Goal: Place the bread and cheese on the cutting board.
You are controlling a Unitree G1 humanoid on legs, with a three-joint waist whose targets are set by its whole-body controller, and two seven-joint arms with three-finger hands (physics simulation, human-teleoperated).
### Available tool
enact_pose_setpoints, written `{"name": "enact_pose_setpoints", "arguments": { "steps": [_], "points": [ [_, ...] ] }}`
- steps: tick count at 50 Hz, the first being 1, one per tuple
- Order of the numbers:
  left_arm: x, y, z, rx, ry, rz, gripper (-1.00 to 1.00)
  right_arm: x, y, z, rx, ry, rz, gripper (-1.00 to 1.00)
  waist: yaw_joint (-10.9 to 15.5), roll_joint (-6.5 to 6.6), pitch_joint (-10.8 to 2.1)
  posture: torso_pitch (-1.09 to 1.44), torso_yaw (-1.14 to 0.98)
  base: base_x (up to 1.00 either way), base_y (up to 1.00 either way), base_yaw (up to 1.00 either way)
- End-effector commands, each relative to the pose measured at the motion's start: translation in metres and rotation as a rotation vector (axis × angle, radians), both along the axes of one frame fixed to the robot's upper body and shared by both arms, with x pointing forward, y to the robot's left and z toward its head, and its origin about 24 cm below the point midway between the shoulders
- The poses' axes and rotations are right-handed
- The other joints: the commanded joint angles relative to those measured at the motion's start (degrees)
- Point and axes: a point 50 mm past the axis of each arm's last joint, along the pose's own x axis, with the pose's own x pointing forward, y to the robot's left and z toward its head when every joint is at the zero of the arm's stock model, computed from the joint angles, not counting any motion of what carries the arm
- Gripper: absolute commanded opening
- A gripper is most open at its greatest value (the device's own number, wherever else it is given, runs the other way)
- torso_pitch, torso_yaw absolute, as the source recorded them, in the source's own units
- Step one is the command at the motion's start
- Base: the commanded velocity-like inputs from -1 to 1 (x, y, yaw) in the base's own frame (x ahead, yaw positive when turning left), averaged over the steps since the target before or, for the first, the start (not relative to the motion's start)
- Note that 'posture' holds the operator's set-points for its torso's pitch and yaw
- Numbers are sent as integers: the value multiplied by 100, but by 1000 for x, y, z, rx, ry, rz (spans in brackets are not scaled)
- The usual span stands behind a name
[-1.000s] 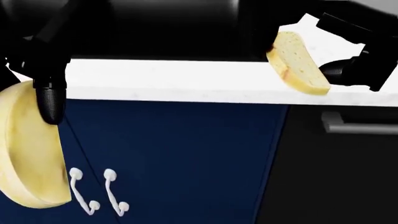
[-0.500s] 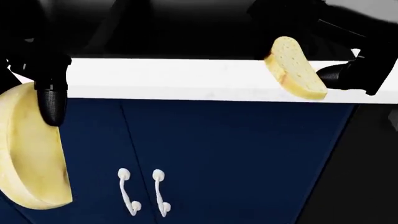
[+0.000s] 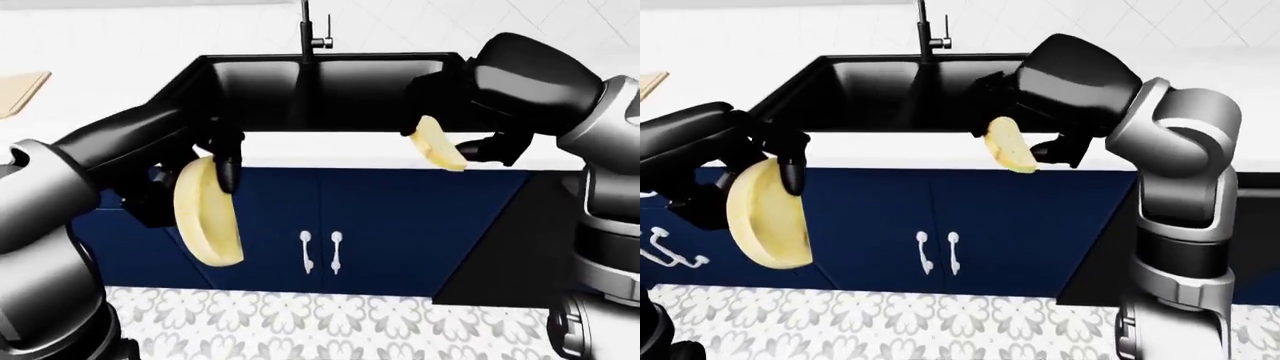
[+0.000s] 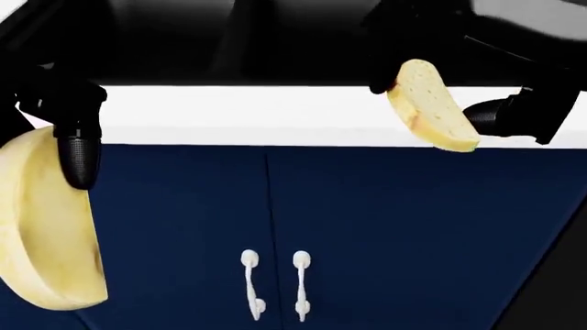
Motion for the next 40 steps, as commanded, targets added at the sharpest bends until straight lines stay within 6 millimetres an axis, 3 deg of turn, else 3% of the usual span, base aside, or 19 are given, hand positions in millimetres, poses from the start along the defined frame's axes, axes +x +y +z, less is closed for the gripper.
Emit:
{"name": "enact_pose_setpoints", "arguments": {
  "steps": [1, 8, 10, 11, 12, 14, 18, 20, 21, 22, 23, 24, 33, 35, 36, 37, 39, 40],
  "points": [
    [-7, -1, 12, 6, -82, 1, -100, -9, -6, 19, 38, -87, -9, -100, -41, -32, -150, 0, 0, 0, 42, 0],
    [-7, -2, 13, 8, -82, -1, -100, -9, -6, 20, 39, -87, -8, -100, -64, -379, -105, 0, 0, 0, 43, 0],
    [-7, -2, 14, 9, -83, -2, -100, -9, -6, 21, 39, -87, -8, -100, -53, -640, -184, 0, 0, 0, 43, 0],
    [-7, -2, 14, 9, -83, -2, -100, -9, -6, 21, 39, -88, -8, -100, -110, -433, -135, 0, 0, 0, 42, 0],
    [-8, -2, 15, 10, -83, -2, -100, -9, -6, 21, 39, -88, -8, -100, -66, -540, -182, 0, 0, 0, 43, 0],
    [-8, -2, 15, 10, -84, -2, -100, -9, -7, 21, 39, -88, -8, -100, -59, -560, -247, 0, 0, 0, 43, 0],
    [-8, -2, 14, 9, -84, -2, -100, -10, -6, 21, 38, -88, -8, -100, -25, -337, -125, 0, 0, 0, 42, 0],
    [-7, -1, 13, 9, -83, -2, -100, -9, -6, 20, 38, -88, -8, -100, -41, -124, -128, 0, 0, 0, 42, 0],
    [-7, -1, 13, 9, -83, -2, -100, -9, -6, 20, 38, -88, -7, -100, -55, 72, -185, 0, 0, 0, 43, 0],
    [-7, -1, 13, 9, -83, -1, -100, -9, -6, 20, 38, -87, -7, -100, -41, 377, -267, 0, 0, 0, 43, 0],
    [-8, -1, 13, 9, -82, -1, -100, -9, -6, 19, 38, -87, -7, -100, -23, 172, -231, 0, 0, 0, 42, 0],
    [-8, -1, 13, 9, -82, -1, -100, -9, -6, 20, 38, -87, -7, -100, -20, 205, -181, 0, 0, 0, 42, 0],
    [-7, -2, 9, 10, -77, -3, -100, -9, -6, 18, 39, -86, -7, -100, -51, -295, -92, 0, 0, 0, 42, 0],
    [-7, -2, 9, 10, -77, -3, -100, -9, -6, 18, 39, -86, -7, -100, -51, -453, -104, 0, 0, 0, 43, 0],
    [-7, -2, 10, 10, -77, -3, -100, -9, -6, 18, 39, -87, -7, -100, -49, -610, -164, 0, 0, 0, 44, 0],
    [-7, -2, 10, 9, -77, -4, -100, -9, -6, 19, 39, -87, -7, -100, -104, -459, -132, 0, 0, 0, 42, 0],
    [-7, -2, 9, 9, -77, -4, -100, -9, -7, 19, 39, -87, -7, -100, -67, -560, -197, 0, 0, 0, 43, 0],
    [-7, -2, 9, 9, -77, -5, -100, -9, -7, 19, 39, -87, -8, -100, -71, -551, -229, 0, 0, 0, 42, 0]
  ]
}}
